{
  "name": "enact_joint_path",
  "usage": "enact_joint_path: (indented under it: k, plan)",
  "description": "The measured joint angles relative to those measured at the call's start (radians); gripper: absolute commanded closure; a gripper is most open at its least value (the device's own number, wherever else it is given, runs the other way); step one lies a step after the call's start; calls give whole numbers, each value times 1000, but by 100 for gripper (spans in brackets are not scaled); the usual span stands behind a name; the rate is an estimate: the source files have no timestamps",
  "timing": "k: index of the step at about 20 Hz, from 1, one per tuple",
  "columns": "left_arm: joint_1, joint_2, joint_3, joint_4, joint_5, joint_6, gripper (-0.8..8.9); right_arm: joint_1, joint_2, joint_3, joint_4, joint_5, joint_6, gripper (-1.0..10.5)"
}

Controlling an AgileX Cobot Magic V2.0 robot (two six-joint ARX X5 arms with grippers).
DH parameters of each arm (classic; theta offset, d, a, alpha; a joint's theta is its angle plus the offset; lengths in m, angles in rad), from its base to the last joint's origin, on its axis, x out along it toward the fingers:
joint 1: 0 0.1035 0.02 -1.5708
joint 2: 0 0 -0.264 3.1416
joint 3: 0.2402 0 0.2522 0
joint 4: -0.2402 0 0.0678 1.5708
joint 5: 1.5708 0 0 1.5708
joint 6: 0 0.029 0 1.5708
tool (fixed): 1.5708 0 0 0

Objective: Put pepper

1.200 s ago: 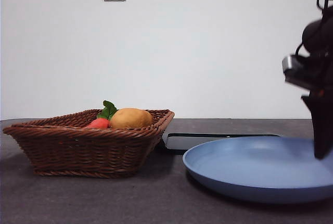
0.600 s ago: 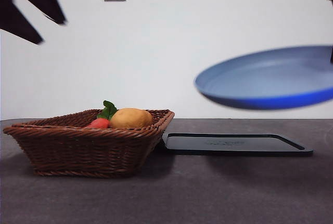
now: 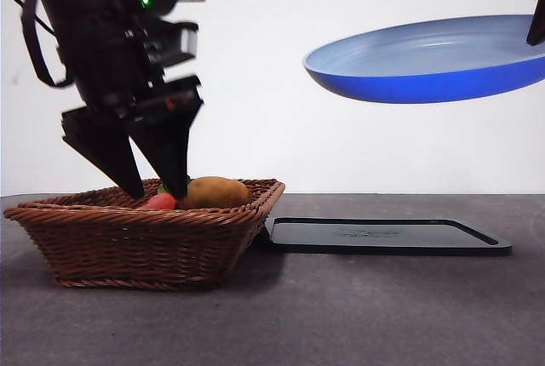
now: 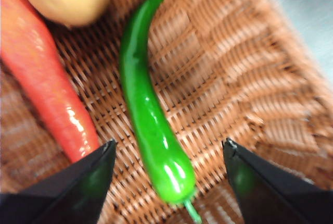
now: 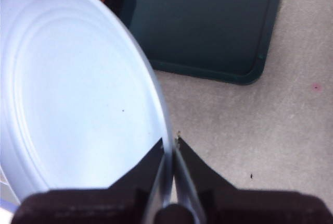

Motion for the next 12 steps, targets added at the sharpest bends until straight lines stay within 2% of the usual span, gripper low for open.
enact_joint_path:
  k: [10,12]
  plan:
    - [-1,117,5,39,-10,0,452,0,0,0,4,-18,3,941]
    - [-5,116,5,51,-10,0,482,0,0,0,4,-18,2,941]
